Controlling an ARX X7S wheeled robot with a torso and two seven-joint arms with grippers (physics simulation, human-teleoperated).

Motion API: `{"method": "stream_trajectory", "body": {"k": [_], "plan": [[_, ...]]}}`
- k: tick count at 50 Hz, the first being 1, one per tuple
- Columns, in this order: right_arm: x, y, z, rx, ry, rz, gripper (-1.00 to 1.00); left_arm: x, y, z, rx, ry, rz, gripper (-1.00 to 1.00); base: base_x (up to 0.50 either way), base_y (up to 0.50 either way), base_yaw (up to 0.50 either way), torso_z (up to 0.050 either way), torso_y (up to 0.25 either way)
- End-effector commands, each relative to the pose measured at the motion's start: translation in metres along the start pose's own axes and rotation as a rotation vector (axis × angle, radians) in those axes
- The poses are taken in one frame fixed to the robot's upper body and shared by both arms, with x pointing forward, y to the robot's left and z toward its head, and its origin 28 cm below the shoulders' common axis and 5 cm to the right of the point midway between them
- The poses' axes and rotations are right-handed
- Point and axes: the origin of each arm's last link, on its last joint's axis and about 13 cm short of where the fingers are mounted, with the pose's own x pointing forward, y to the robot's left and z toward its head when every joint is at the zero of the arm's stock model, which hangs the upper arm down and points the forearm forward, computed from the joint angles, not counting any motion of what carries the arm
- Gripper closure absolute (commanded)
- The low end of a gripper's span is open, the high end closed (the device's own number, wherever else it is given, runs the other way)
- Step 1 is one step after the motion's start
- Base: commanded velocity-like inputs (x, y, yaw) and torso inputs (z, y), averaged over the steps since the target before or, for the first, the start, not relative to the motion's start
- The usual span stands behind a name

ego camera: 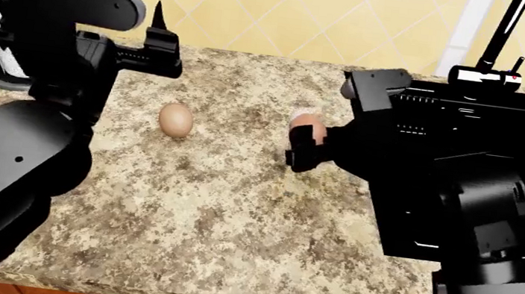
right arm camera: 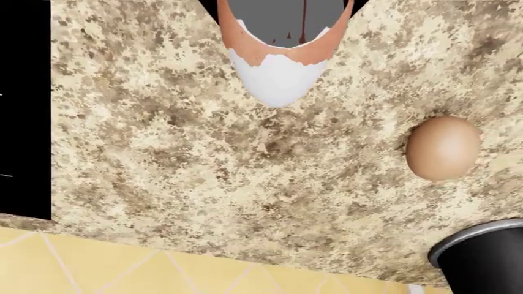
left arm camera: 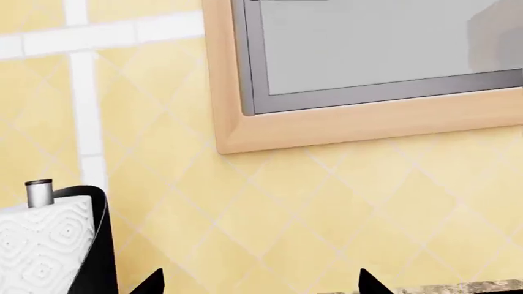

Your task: Place the eggs and milk next to the bowl.

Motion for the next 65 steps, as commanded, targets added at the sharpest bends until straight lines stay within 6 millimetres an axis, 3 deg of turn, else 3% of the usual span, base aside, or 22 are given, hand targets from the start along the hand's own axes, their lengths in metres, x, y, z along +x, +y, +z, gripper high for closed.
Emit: {"method": "stream_trajectory", "body": {"k": [1, 14, 37, 65], "plan": [[-0.024, 0.005, 0.013, -0.013, -0.099, -0.007, 1.00, 0.003, -0.005, -0.019, 0.011, 0.128, -0.059, -1.00, 0.00, 0.00, 0.00, 0.000, 0.000], [-0.047, 0.014, 0.017, -0.031, -0.181, 0.007, 1.00, -0.001, -0.017, -0.032, 0.045, 0.222, -0.150, -1.00, 0.00, 0.00, 0.00, 0.000, 0.000], [-0.043, 0.012, 0.012, -0.023, -0.161, 0.016, 1.00, -0.011, -0.024, -0.037, 0.021, 0.275, -0.209, -1.00, 0.00, 0.00, 0.00, 0.000, 0.000], [-0.041, 0.013, 0.010, -0.023, -0.153, 0.022, 1.00, -0.015, -0.026, -0.059, -0.018, 0.347, -0.197, -1.00, 0.00, 0.00, 0.00, 0.000, 0.000]]}}
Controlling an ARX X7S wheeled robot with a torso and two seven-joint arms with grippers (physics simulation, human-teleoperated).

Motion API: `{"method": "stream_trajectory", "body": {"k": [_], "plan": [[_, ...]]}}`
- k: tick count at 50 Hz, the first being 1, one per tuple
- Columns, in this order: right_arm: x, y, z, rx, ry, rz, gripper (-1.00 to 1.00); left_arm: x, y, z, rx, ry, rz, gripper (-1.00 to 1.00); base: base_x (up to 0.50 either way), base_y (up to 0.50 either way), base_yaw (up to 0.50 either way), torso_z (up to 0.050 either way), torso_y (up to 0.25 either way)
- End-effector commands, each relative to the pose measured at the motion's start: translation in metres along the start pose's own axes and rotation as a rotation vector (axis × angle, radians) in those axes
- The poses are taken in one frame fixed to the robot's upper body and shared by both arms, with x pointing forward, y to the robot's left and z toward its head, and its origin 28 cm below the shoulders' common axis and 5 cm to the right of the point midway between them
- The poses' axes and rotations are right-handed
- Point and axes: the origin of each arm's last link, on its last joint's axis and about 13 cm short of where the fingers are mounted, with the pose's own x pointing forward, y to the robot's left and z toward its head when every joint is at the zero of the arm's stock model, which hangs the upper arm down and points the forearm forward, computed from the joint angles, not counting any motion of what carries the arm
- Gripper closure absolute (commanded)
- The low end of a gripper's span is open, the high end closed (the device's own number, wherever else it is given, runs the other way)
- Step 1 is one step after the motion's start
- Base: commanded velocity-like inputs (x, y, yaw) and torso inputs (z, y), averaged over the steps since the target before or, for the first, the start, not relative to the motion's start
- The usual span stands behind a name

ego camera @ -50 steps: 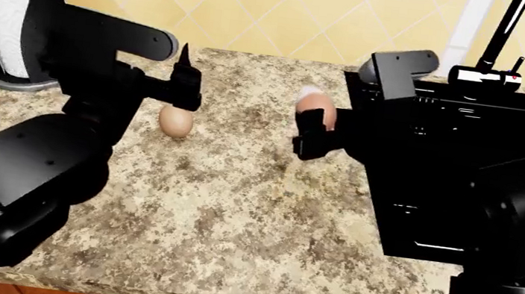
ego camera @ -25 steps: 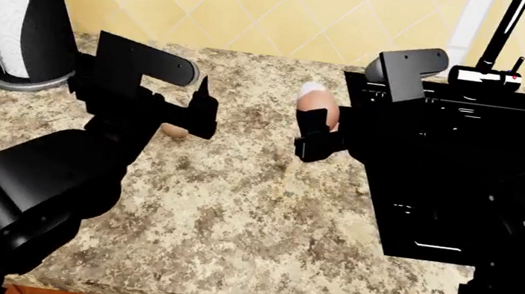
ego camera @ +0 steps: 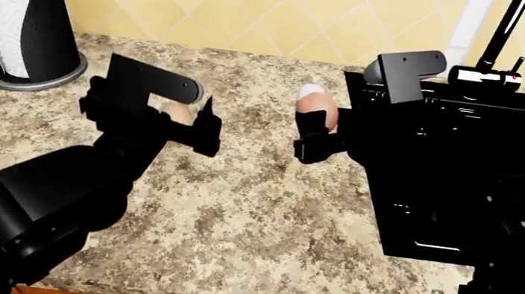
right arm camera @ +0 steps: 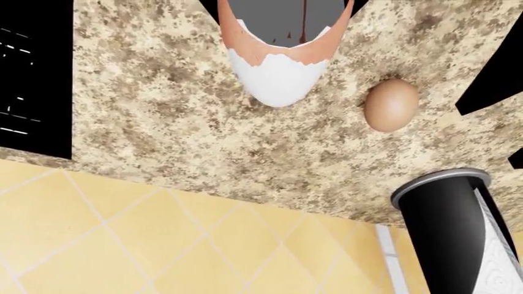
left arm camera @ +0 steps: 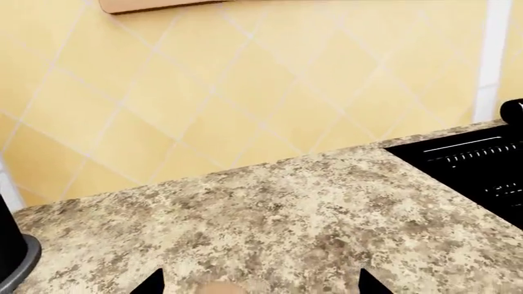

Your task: Place the eggs and milk next to the bowl.

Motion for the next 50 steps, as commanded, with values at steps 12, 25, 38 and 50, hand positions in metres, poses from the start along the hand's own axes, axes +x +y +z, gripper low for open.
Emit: {"method": "stream_trajectory", "body": {"k": [12, 25, 38, 50], "plan": [[0.000, 0.001, 0.000, -0.006, -0.003, 0.007, 1.00, 0.006, 0.000, -0.015, -0.024, 0.051, 0.020, -1.00, 0.00, 0.00, 0.00, 0.000, 0.000], [-0.002, 0.001, 0.001, -0.008, -0.001, 0.007, 1.00, 0.012, 0.000, -0.022, -0.043, 0.082, 0.027, -1.00, 0.00, 0.00, 0.00, 0.000, 0.000], [-0.003, 0.002, 0.002, -0.014, -0.001, 0.008, 1.00, 0.032, 0.004, -0.042, -0.086, 0.152, 0.060, -1.00, 0.00, 0.00, 0.00, 0.000, 0.000], [-0.005, 0.001, 0.001, -0.011, -0.002, 0.005, 1.00, 0.046, 0.004, -0.049, -0.111, 0.188, 0.068, -1.00, 0.00, 0.00, 0.00, 0.000, 0.000]]}}
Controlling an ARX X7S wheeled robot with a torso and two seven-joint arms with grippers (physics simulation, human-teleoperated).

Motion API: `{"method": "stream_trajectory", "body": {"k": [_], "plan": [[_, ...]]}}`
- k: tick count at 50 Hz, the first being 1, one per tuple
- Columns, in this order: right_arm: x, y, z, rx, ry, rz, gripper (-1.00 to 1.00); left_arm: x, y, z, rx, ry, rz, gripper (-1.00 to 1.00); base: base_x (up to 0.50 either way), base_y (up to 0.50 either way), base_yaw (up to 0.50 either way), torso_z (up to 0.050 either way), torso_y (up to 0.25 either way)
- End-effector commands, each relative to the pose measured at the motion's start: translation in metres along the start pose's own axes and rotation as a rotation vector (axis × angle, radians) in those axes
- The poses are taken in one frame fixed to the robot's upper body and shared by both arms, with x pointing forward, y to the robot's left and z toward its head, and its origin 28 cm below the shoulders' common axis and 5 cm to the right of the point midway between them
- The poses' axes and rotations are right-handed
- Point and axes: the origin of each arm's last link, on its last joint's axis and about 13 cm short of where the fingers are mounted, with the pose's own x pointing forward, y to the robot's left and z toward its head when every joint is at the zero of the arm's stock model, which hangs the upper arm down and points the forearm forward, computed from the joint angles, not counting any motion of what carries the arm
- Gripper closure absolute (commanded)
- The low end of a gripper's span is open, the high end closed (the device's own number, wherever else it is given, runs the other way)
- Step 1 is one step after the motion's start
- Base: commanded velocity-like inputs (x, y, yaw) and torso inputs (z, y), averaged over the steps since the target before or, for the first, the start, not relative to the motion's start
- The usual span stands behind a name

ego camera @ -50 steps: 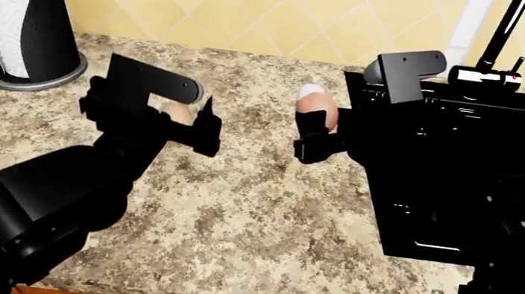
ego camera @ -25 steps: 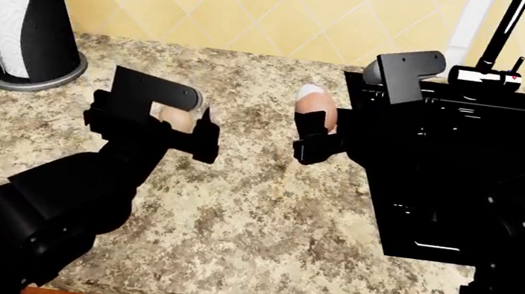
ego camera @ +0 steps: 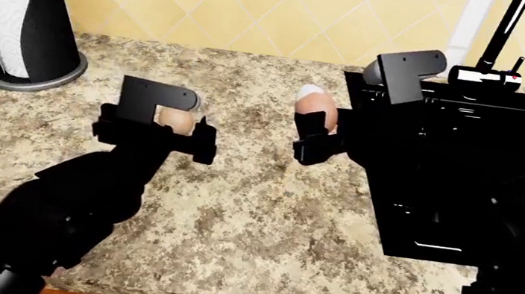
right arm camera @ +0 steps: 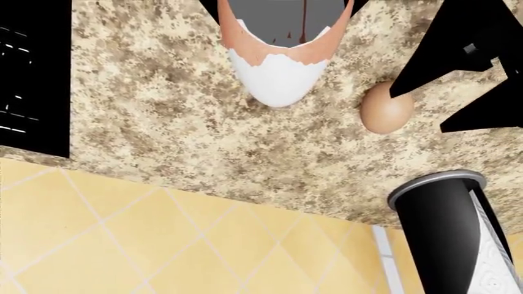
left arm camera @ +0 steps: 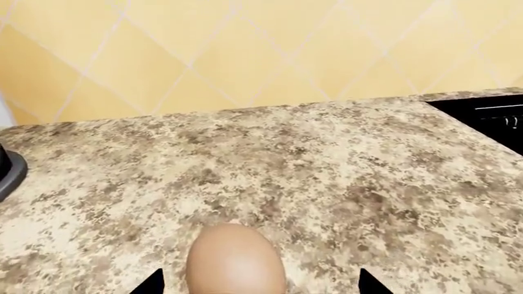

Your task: Place the eggs and milk next to the bowl.

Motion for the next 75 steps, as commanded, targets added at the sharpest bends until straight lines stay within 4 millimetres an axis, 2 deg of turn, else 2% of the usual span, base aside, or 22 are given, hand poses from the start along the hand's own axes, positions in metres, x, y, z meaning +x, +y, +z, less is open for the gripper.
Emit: {"method": "stream_trajectory", "body": {"k": [1, 46, 47, 59, 68, 75], "plan": [[-0.002, -0.001, 0.000, -0.004, -0.002, -0.001, 1.00, 0.014, 0.001, -0.007, -0.021, 0.041, 0.012, -1.00, 0.00, 0.00, 0.00, 0.000, 0.000], [-0.006, -0.003, -0.001, -0.004, -0.009, -0.006, 1.00, 0.071, 0.008, -0.017, -0.021, 0.171, 0.104, -1.00, 0.00, 0.00, 0.00, 0.000, 0.000], [-0.006, -0.003, -0.001, -0.003, -0.009, -0.006, 1.00, 0.071, 0.008, -0.017, -0.013, 0.165, 0.120, 1.00, 0.00, 0.00, 0.00, 0.000, 0.000], [-0.008, -0.002, -0.001, -0.001, -0.020, -0.010, 1.00, 0.060, 0.007, -0.011, 0.007, 0.105, 0.131, 1.00, 0.00, 0.00, 0.00, 0.000, 0.000], [-0.011, -0.002, 0.000, -0.019, -0.059, -0.043, 1.00, 0.029, 0.001, 0.019, 0.021, -0.070, 0.095, 1.00, 0.00, 0.00, 0.00, 0.000, 0.000], [-0.014, -0.002, 0.001, -0.013, -0.095, -0.052, 1.00, 0.020, -0.001, 0.028, 0.030, -0.114, 0.085, 1.00, 0.00, 0.00, 0.00, 0.000, 0.000]]}}
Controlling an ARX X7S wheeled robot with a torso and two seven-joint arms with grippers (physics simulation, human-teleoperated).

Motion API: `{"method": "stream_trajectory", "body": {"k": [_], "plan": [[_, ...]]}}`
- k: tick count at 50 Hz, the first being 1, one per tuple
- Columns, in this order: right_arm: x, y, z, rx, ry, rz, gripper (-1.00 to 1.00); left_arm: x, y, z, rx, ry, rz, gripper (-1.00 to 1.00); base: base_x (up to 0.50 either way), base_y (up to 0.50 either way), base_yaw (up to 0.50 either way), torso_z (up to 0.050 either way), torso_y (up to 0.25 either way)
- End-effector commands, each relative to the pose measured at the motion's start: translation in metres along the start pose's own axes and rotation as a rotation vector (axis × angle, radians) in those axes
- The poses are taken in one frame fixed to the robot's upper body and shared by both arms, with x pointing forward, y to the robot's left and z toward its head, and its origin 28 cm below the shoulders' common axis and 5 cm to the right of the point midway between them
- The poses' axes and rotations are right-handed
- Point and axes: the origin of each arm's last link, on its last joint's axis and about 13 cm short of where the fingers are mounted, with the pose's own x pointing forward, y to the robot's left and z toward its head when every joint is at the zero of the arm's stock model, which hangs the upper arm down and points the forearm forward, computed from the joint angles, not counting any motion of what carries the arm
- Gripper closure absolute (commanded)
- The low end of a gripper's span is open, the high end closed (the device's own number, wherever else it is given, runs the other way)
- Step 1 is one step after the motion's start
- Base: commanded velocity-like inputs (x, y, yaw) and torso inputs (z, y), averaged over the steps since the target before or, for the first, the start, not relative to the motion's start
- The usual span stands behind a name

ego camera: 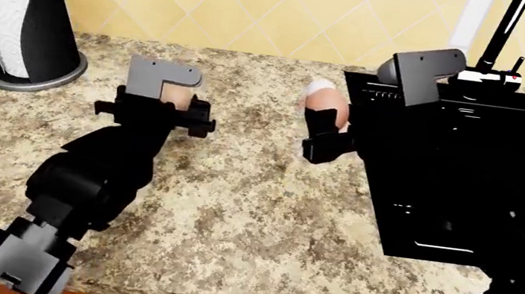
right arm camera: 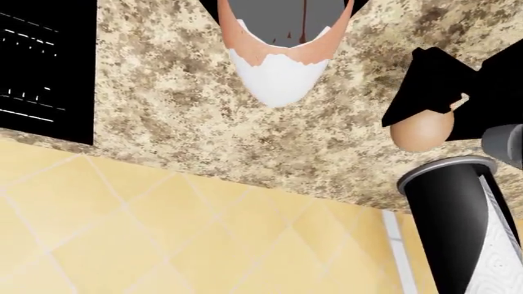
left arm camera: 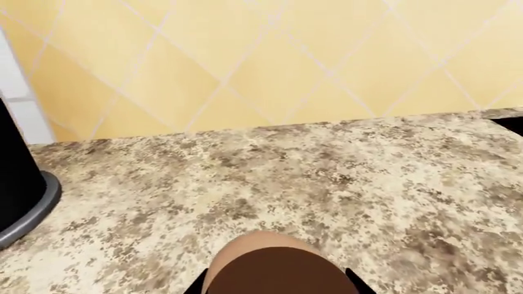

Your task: Place the eggs and milk next to the bowl.

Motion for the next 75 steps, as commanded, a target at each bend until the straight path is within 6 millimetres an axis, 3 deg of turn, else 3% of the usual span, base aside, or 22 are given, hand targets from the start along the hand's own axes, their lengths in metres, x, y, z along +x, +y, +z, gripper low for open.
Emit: {"method": "stream_trajectory", "body": {"k": [1, 13, 25, 48, 75], "plan": [[-0.003, -0.001, 0.002, -0.006, -0.047, -0.019, 1.00, -0.023, -0.002, 0.019, 0.002, -0.099, -0.019, 1.00, 0.00, 0.00, 0.00, 0.000, 0.000], [-0.012, 0.007, -0.009, -0.062, -0.144, -0.101, 1.00, -0.076, 0.001, 0.015, -0.022, -0.212, -0.047, 1.00, -0.39, 0.01, 0.00, 0.000, 0.000], [-0.017, 0.012, -0.057, -0.117, -0.280, -0.234, 1.00, -0.111, 0.005, 0.003, -0.074, -0.353, -0.064, 1.00, -0.42, 0.04, 0.00, 0.000, 0.000], [-0.017, 0.015, -0.065, -0.103, -0.292, -0.261, 1.00, -0.123, 0.005, 0.005, 0.024, -0.518, -0.007, 1.00, -0.04, -0.43, 0.00, 0.000, 0.000], [-0.020, 0.016, -0.065, -0.101, -0.299, -0.267, 1.00, -0.124, 0.005, 0.004, 0.018, -0.529, 0.034, 1.00, 0.00, -0.50, 0.00, 0.000, 0.000]]}}
